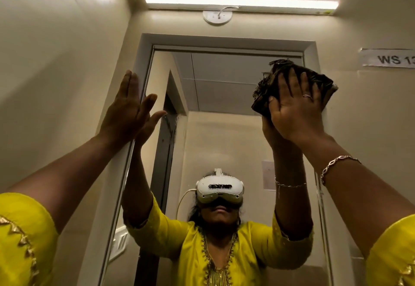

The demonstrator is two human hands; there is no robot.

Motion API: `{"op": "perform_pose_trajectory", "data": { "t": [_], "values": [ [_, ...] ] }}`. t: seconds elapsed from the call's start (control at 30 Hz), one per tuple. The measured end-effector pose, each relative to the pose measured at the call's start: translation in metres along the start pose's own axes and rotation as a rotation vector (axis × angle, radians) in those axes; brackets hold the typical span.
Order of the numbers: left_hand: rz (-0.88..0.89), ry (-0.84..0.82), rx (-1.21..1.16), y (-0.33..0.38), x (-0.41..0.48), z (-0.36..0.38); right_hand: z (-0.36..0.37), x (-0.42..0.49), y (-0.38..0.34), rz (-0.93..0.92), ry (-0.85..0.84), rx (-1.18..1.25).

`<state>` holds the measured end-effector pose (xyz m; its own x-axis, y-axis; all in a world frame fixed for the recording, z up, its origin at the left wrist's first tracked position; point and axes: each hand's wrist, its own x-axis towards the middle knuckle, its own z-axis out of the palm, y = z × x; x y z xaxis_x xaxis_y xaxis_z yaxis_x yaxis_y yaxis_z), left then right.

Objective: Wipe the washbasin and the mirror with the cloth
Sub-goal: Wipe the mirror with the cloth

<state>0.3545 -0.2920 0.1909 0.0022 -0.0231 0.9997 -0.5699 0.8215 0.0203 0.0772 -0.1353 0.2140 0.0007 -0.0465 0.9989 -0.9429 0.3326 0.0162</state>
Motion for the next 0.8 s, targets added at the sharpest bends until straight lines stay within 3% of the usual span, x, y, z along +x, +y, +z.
{"op": "perform_pose_trajectory", "data": {
  "t": [0.27, 0.5, 0.8],
  "values": [
    [-0.005, -0.003, -0.056, 0.002, -0.001, -0.003, 0.01, -0.019, -0.036, 0.06, -0.002, 0.034],
    [0.002, -0.012, -0.117, 0.005, -0.003, -0.004, 0.02, -0.021, -0.1, -0.041, -0.002, 0.077],
    [-0.012, 0.057, -0.379, -0.003, -0.004, -0.003, 0.029, -0.01, -0.165, -0.157, -0.025, 0.125]
  ]
}}
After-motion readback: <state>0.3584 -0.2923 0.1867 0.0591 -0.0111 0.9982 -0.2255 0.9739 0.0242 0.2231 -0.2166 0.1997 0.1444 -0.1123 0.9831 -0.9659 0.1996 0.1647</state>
